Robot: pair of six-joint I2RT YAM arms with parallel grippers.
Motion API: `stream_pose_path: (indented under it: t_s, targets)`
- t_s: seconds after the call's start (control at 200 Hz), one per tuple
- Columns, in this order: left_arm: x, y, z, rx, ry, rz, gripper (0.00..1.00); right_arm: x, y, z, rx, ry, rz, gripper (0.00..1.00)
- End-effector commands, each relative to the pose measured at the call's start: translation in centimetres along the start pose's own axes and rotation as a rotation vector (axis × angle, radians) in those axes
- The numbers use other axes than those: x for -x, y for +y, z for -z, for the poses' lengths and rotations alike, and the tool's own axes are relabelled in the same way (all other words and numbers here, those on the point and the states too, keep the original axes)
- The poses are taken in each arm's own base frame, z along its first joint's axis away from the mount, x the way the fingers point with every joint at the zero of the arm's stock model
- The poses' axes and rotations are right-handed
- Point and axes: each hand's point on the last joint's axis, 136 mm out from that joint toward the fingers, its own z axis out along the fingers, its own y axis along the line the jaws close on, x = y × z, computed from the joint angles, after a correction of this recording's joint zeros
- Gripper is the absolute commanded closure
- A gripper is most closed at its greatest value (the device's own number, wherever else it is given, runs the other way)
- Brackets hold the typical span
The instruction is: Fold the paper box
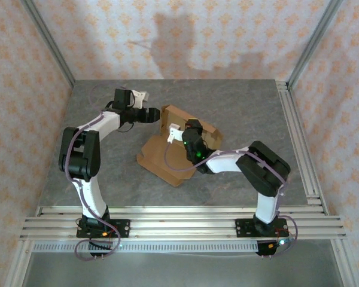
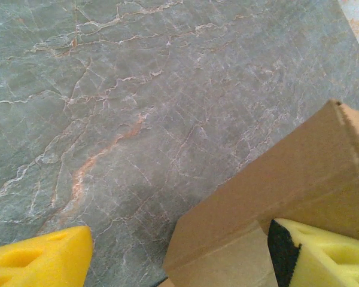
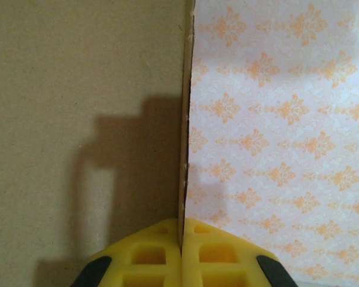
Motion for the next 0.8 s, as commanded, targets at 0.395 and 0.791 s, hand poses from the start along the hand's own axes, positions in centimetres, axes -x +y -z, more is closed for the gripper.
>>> stream_pose_path:
  t_s: [0.395, 0.791]
  targets:
    - [-0.8, -0.4, 1.8, 0.027, -0.029, -0.054, 0.22, 0.7, -0.5, 0.7, -0.058, 0.009, 0.034, 1.00]
    - [-1.9, -0.4, 1.9, 0.020, -0.006, -0.067, 0.23, 1.6, -0.1, 1.3, -0.002, -0.016, 0.051, 1.00]
